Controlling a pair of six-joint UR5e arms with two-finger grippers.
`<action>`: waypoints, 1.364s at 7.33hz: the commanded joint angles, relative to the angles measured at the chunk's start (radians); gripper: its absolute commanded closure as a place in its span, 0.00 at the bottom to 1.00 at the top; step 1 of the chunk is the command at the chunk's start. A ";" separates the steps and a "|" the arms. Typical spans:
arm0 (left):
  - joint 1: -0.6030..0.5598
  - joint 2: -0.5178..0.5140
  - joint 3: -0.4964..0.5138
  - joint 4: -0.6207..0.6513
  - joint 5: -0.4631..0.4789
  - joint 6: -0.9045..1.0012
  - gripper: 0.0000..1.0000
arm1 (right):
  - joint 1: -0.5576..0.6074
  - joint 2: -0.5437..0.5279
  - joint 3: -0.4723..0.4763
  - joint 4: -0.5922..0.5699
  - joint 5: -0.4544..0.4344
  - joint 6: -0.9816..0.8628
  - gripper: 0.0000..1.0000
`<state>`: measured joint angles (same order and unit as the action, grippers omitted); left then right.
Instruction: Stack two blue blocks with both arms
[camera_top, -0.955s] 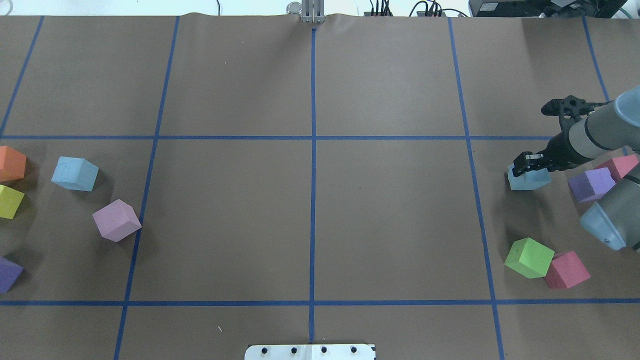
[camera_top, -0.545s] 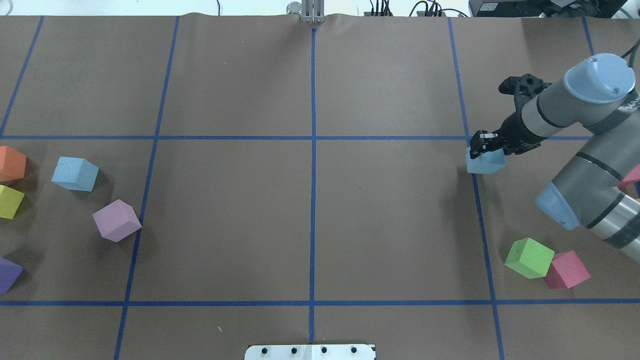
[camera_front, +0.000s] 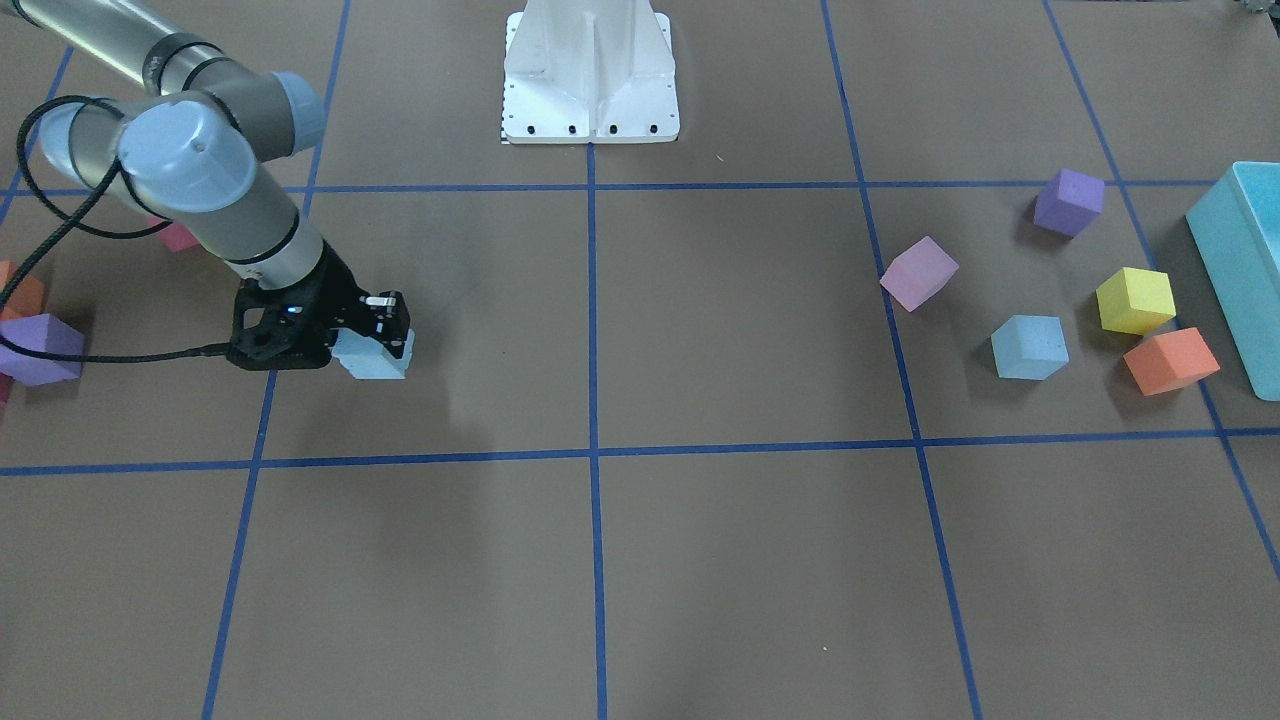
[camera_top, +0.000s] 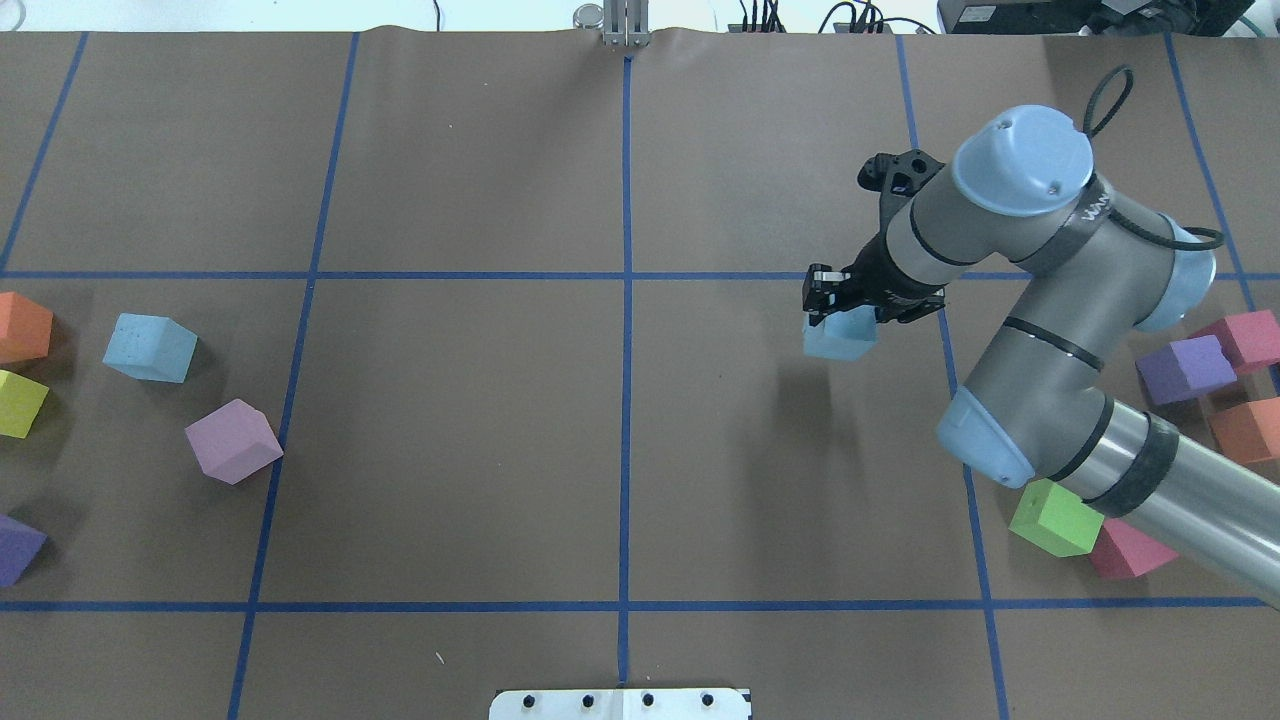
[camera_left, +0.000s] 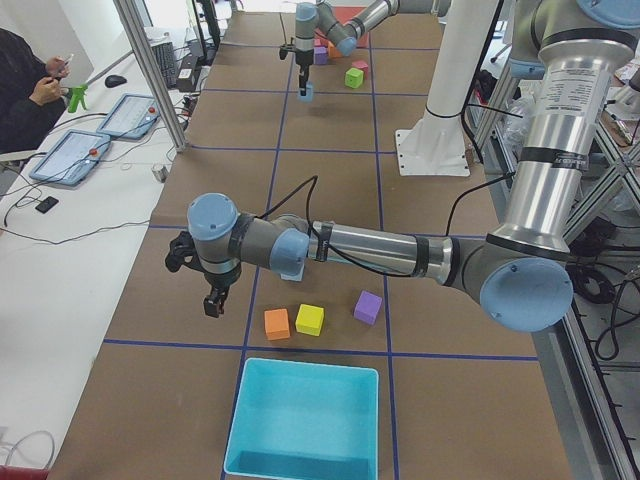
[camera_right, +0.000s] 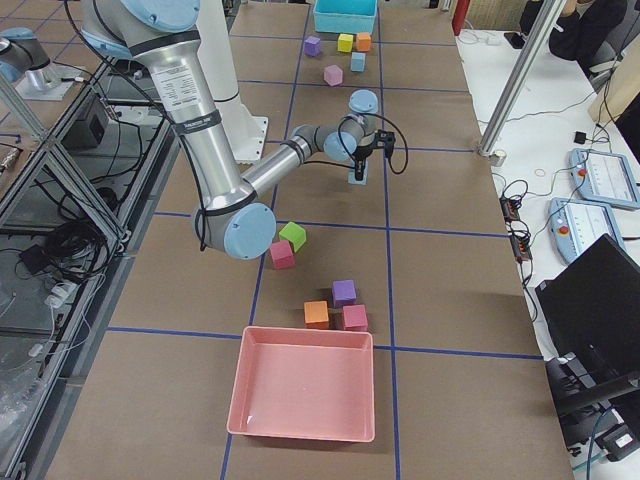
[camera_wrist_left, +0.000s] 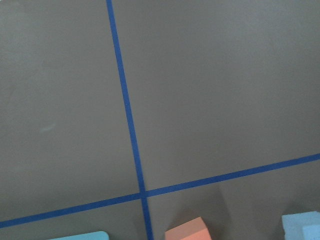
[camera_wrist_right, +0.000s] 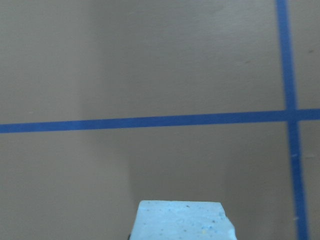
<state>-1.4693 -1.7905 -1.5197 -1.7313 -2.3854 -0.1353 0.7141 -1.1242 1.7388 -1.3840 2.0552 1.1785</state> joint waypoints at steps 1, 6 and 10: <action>0.116 -0.023 -0.029 -0.043 0.006 -0.221 0.02 | -0.111 0.088 0.025 -0.083 -0.097 0.114 0.51; 0.348 -0.038 -0.036 -0.167 0.161 -0.521 0.02 | -0.238 0.199 -0.051 -0.122 -0.228 0.159 0.51; 0.447 0.023 -0.037 -0.321 0.229 -0.658 0.02 | -0.243 0.298 -0.151 -0.121 -0.242 0.145 0.51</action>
<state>-1.0530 -1.7945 -1.5569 -1.9996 -2.1755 -0.7559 0.4705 -0.8686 1.6428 -1.5064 1.8184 1.3338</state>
